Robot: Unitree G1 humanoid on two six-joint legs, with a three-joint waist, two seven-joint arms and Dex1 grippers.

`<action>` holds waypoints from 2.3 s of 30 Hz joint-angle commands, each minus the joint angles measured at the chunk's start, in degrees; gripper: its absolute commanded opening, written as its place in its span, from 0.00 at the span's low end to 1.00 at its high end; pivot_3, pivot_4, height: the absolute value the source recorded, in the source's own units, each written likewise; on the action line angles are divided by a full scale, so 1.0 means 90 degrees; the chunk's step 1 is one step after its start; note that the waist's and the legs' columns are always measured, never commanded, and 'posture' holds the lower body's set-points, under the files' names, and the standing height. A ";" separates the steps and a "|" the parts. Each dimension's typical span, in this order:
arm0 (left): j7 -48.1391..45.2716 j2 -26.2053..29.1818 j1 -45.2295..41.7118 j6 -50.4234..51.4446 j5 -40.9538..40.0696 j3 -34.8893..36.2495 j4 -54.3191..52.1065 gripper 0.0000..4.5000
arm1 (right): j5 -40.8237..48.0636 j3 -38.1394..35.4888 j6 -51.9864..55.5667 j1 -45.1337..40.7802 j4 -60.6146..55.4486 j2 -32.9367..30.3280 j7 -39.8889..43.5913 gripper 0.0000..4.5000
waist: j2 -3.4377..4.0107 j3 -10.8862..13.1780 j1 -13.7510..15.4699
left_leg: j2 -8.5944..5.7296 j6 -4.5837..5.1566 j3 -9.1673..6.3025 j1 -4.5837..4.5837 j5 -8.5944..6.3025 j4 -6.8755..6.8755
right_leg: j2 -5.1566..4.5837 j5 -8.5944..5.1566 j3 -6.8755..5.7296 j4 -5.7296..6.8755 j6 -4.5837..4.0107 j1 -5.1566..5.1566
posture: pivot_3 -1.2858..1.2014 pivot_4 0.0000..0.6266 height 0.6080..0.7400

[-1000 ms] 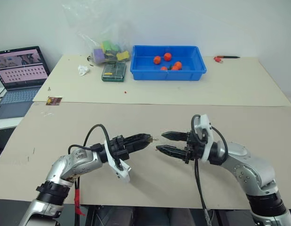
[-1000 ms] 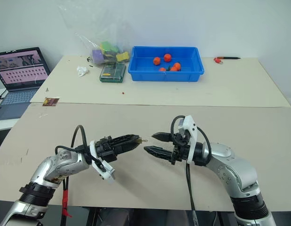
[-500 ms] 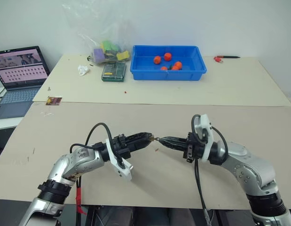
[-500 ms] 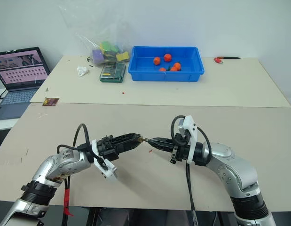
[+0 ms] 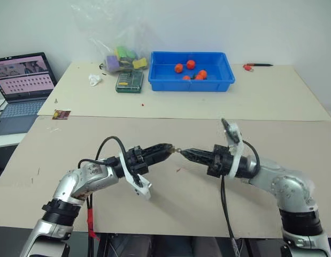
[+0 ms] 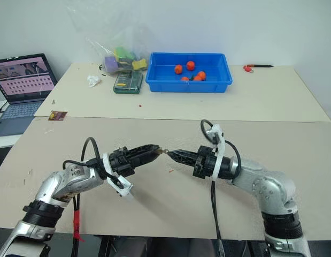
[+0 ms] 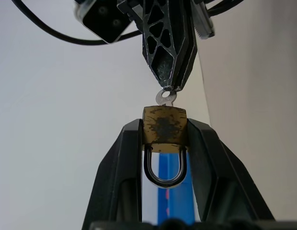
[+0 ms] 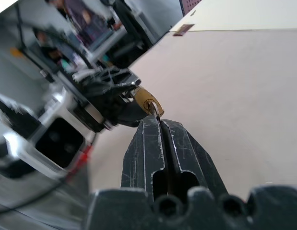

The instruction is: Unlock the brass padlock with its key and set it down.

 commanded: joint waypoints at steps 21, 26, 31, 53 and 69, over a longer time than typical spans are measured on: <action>0.0111 -0.0112 -0.0103 0.0217 -0.0526 -0.0477 -0.0185 0.18 | -0.2560 0.1053 -0.1645 -0.0069 -0.1272 -0.1695 0.1944 0.49 | 0.0000 0.0000 0.0006 | -0.0003 -0.0003 0.0007 -0.0001 0.0002 -0.0002 | 0.0012 -0.0003 -0.0003 0.0000 0.0007 -0.0002 | 0.52 0.24 1.00; 0.0057 -0.0127 -0.0122 0.0244 -0.0673 -0.0558 -0.0123 0.18 | -0.3363 0.0942 -0.2335 -0.0079 -0.0732 -0.1769 0.2156 0.49 | -0.0001 0.0000 -0.0012 | -0.0002 -0.0006 0.0011 -0.0001 0.0003 -0.0002 | 0.0012 -0.0002 0.0000 -0.0002 0.0006 -0.0002 | 0.52 0.24 1.00; -0.0048 -0.0121 -0.0170 0.0196 -0.0846 -0.0648 -0.0039 0.18 | -0.3392 0.0668 -0.2456 -0.0236 -0.0431 -0.1706 0.2354 0.49 | -0.0001 0.0000 -0.0005 | 0.0001 -0.0010 0.0011 -0.0002 0.0006 -0.0002 | 0.0014 -0.0002 -0.0001 -0.0002 0.0005 -0.0004 | 0.52 0.24 1.00; -0.0041 -0.0122 -0.0122 0.0115 -0.0842 -0.0720 0.0099 0.18 | -0.2303 0.0807 -0.1504 -0.0707 -0.0813 -0.1550 0.2614 0.49 | -0.0001 0.0000 0.0000 | 0.0051 -0.0011 0.0020 -0.0003 0.0003 -0.0002 | 0.0035 0.0003 -0.0003 -0.0004 -0.0002 -0.0002 | 0.52 0.24 1.00; 0.0033 -0.0123 0.0017 0.0185 -0.0782 -0.0683 0.0025 0.18 | -0.2946 0.1185 -0.1678 -0.1036 -0.0500 -0.1075 0.2841 0.49 | 0.0000 0.0000 0.0001 | 0.0056 -0.0015 0.0021 -0.0002 0.0003 -0.0002 | 0.0042 0.0004 -0.0002 -0.0002 -0.0005 -0.0005 | 0.52 0.24 1.00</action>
